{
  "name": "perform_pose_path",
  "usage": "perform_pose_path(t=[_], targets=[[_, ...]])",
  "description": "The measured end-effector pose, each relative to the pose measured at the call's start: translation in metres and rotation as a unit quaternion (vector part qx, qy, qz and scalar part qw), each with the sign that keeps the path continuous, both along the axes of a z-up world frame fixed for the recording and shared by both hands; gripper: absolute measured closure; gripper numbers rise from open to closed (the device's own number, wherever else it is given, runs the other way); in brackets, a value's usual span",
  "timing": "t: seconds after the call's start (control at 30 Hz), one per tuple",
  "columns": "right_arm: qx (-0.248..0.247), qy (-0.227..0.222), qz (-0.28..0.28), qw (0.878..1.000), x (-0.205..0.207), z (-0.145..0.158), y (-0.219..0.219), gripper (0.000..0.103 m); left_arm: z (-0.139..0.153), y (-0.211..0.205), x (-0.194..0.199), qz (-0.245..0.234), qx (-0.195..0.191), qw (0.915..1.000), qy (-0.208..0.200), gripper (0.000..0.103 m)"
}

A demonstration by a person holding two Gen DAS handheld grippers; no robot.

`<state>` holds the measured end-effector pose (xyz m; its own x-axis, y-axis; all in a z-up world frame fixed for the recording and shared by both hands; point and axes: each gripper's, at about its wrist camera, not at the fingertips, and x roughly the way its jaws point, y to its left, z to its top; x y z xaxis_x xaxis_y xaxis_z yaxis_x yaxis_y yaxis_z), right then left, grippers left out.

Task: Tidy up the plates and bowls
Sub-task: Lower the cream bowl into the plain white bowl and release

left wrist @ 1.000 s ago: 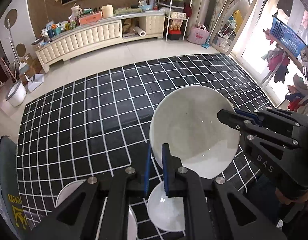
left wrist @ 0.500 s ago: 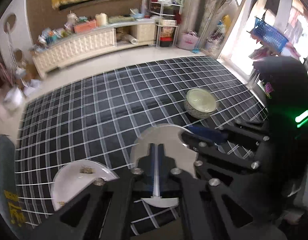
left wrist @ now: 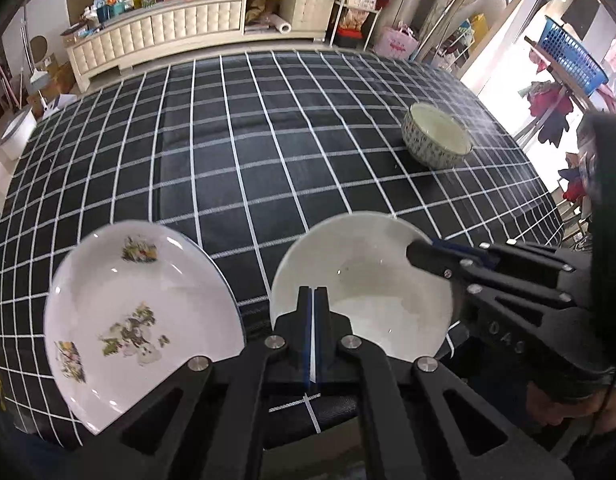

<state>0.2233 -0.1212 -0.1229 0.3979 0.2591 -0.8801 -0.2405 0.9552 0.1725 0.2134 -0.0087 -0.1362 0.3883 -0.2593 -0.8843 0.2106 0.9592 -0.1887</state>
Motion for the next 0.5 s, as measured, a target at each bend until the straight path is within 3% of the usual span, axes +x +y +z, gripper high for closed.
perform_pose_path(t=[0.17, 0.5], targets=[[-0.001, 0.009, 0.000, 1.000, -0.006, -0.004, -0.005, 0.094, -0.016, 0.003, -0.005, 0.006, 0.004, 0.9998, 0.017, 0.103], [0.006, 0.005, -0.007, 1.000, -0.014, -0.001, -0.007, 0.094, -0.019, 0.002, -0.006, 0.008, 0.008, 0.9998, 0.018, 0.103]])
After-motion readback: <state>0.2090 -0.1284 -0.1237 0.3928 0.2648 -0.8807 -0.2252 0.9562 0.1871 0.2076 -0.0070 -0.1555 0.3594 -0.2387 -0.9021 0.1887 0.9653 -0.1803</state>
